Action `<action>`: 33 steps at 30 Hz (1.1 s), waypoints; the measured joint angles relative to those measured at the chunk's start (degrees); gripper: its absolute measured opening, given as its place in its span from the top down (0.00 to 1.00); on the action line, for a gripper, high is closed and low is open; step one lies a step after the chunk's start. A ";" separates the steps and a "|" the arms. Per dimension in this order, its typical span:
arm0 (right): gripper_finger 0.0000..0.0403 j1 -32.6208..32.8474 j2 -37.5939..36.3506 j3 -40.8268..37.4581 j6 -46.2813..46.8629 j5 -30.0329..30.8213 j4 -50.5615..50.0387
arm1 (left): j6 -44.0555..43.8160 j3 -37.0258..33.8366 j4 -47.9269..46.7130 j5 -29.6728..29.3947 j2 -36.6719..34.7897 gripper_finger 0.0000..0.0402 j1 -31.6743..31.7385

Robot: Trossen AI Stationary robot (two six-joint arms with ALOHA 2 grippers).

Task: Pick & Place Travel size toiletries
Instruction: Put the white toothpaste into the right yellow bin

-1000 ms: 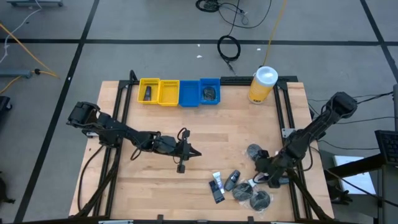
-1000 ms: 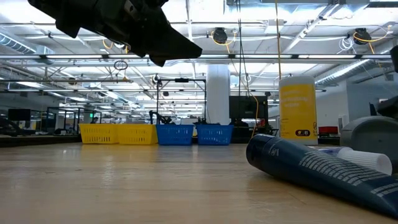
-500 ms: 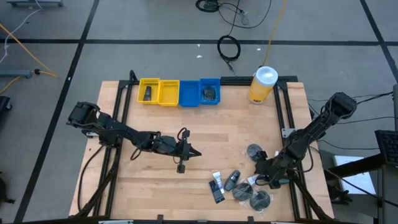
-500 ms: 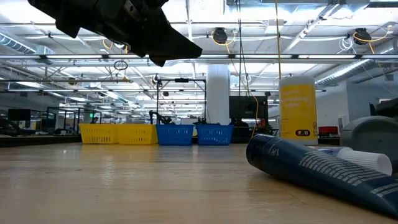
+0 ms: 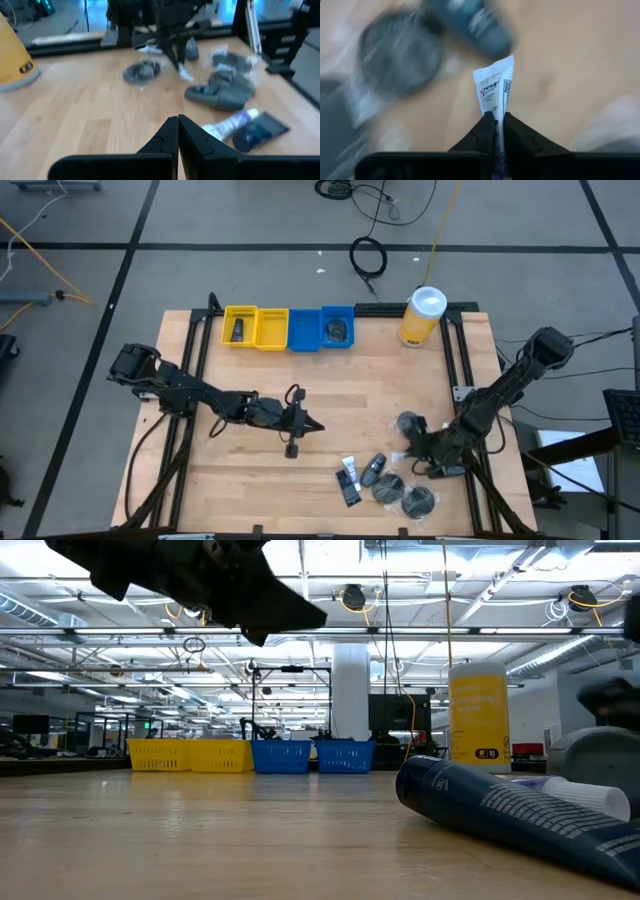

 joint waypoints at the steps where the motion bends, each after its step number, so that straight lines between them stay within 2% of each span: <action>1: 0.94 0.03 -1.12 0.03 -1.58 3.38 0.60 | -0.12 0.02 1.30 0.00 0.34 0.99 0.02; 4: 0.94 -0.07 -3.78 0.11 -8.51 14.89 4.45 | 1.06 0.04 5.69 0.05 2.02 0.99 0.09; 6: 0.95 -0.86 -4.38 0.07 -15.34 21.96 10.99 | 3.25 0.04 10.74 0.01 4.24 0.99 0.27; 9: 0.96 -3.04 -4.06 -1.23 -28.24 26.55 26.96 | 6.65 0.18 19.24 0.00 8.23 0.96 0.72; 14: 0.95 -7.50 -0.63 -5.66 -47.81 26.83 57.39 | 12.78 2.96 31.16 -0.02 13.59 0.80 0.92; 18: 0.95 -11.41 2.40 -7.94 -56.77 21.24 71.22 | 17.07 7.61 33.24 -1.23 15.73 0.62 1.09; 22: 0.95 -14.61 4.20 -7.93 -59.22 16.40 75.47 | 15.01 13.92 31.93 -2.95 17.34 0.47 2.54; 25: 0.95 -15.76 4.48 -7.87 -59.30 16.48 75.89 | 12.19 17.62 26.56 -4.75 17.93 0.40 3.58; 29: 0.95 -16.07 4.48 -7.87 -59.28 16.37 75.87 | 10.75 21.19 21.11 -4.93 17.91 0.38 4.63; 33: 0.95 -16.07 4.48 -7.82 -59.30 16.43 75.93 | 10.72 22.84 19.58 -4.24 17.91 0.41 5.14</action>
